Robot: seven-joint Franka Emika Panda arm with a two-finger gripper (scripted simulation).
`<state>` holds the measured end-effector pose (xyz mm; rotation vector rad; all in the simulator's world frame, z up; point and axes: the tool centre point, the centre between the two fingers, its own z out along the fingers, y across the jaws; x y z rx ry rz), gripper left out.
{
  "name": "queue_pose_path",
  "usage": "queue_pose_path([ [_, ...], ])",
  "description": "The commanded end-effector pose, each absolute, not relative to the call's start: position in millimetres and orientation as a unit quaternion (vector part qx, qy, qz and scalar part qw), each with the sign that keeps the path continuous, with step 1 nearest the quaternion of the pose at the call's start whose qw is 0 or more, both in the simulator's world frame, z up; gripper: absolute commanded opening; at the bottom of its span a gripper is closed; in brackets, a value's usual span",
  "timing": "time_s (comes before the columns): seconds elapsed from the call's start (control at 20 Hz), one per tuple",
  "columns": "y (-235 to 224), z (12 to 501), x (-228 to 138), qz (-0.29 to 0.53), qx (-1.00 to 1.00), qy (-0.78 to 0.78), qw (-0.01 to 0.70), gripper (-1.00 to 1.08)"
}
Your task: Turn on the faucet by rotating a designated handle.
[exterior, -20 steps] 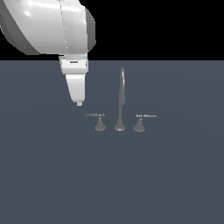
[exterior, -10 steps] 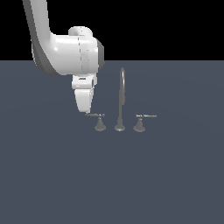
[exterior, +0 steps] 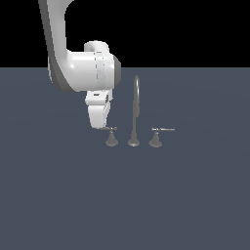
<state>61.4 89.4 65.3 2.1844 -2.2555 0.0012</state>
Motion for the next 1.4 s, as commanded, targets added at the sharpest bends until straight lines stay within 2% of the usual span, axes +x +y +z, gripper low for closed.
queue_pose_path([
  [0.0,89,65,63,0.001,0.694,-0.72,0.001,-1.0],
  [0.75,108,65,25,0.0,0.694,-0.72,0.0,-1.0],
  [0.85,103,70,36,0.006,0.691,-0.723,-0.007,-1.0],
  [1.35,98,67,1,0.002,0.693,-0.721,-0.003,-1.0],
])
